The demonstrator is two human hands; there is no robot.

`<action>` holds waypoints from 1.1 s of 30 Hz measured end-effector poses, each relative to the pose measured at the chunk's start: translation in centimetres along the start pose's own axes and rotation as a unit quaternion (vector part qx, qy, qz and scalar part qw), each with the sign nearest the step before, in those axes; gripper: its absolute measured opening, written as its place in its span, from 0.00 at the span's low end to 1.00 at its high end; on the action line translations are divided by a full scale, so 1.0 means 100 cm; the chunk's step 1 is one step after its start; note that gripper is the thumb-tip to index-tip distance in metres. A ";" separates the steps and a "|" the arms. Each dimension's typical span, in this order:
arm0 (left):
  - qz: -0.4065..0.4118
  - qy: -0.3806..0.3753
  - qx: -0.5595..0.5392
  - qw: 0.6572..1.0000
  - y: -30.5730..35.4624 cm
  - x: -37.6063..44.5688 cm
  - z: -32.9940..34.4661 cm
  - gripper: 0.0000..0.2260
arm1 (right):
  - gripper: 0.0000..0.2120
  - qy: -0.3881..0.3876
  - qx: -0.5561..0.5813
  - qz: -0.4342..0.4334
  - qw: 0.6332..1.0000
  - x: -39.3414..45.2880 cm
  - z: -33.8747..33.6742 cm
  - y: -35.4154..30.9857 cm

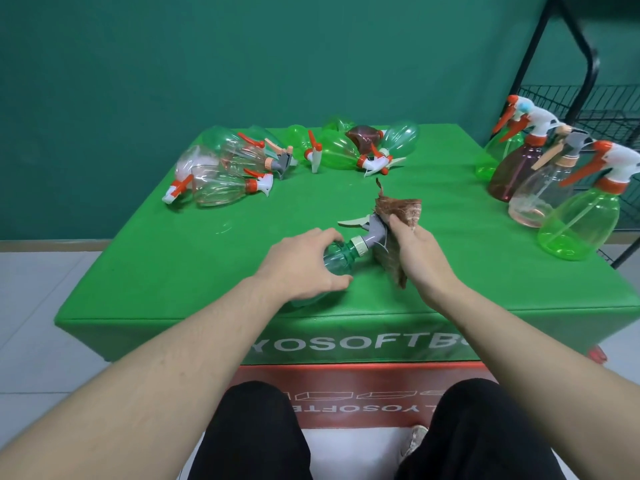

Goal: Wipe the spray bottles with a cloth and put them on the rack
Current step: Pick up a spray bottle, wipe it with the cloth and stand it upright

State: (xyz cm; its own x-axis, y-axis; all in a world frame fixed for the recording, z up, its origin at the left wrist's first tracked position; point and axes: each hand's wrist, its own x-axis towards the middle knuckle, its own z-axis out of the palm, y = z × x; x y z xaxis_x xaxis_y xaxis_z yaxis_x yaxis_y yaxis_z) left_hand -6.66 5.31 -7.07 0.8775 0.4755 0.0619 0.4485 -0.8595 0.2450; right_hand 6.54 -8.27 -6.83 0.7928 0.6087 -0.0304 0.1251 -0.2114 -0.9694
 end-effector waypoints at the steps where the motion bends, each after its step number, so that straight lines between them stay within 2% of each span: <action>1: -0.008 -0.002 -0.004 1.000 0.000 0.001 0.000 0.32 | 0.25 0.003 -0.002 -0.005 1.000 -0.001 0.001 0.003; 5: -0.049 0.000 -0.033 0.998 -0.001 0.008 -0.002 0.32 | 0.27 -0.001 -0.021 -0.022 1.000 -0.014 0.004 0.011; 8: -0.078 -0.007 -0.052 0.996 -0.001 0.012 -0.001 0.32 | 0.20 -0.006 -0.007 -0.019 1.000 -0.018 -0.002 0.013; 11: -0.092 -0.013 -0.052 0.994 0.001 0.013 -0.004 0.31 | 0.15 -0.003 0.044 0.020 0.999 -0.014 -0.018 0.009; 16: -0.058 -0.027 -0.045 0.997 0.004 0.007 -0.011 0.32 | 0.14 -0.017 0.122 0.093 0.988 -0.011 -0.039 0.004; 20: -0.008 -0.035 -0.006 0.999 0.003 -0.002 -0.010 0.31 | 0.15 -0.013 0.110 0.072 0.991 -0.003 -0.044 -0.001; 22: 0.005 -0.030 -0.004 1.000 0.002 -0.004 -0.009 0.32 | 0.17 -0.021 0.054 0.025 0.998 0.002 -0.040 -0.003; 25: 0.021 -0.032 0.006 0.999 0.002 -0.005 -0.007 0.33 | 0.22 -0.047 -0.121 -0.092 0.987 0.009 -0.033 0.002; 28: 0.032 -0.033 0.004 0.999 0.001 -0.006 -0.007 0.34 | 0.13 -0.112 -0.323 -0.215 0.915 0.008 -0.031 0.005; 30: 0.032 -0.035 -0.005 0.999 0.001 -0.007 -0.007 0.33 | 0.23 -0.138 -0.420 -0.271 0.855 0.012 -0.033 0.011; 31: 0.031 -0.036 -0.008 0.999 0.002 -0.007 -0.008 0.33 | 0.27 -0.142 -0.440 -0.277 0.843 0.013 -0.036 0.013; 33: 0.024 -0.043 -0.014 0.999 0.003 -0.007 -0.009 0.32 | 0.27 -0.150 -0.454 -0.282 0.832 0.012 -0.042 0.019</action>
State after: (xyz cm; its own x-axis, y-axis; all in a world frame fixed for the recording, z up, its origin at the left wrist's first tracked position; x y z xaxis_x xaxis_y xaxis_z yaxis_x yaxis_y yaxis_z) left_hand -7.24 4.87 -6.20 0.9095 0.4155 -0.0098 0.4025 -0.8746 0.2703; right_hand 10.28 -11.14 -7.72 0.2880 0.9415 0.1748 0.9337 -0.2355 -0.2697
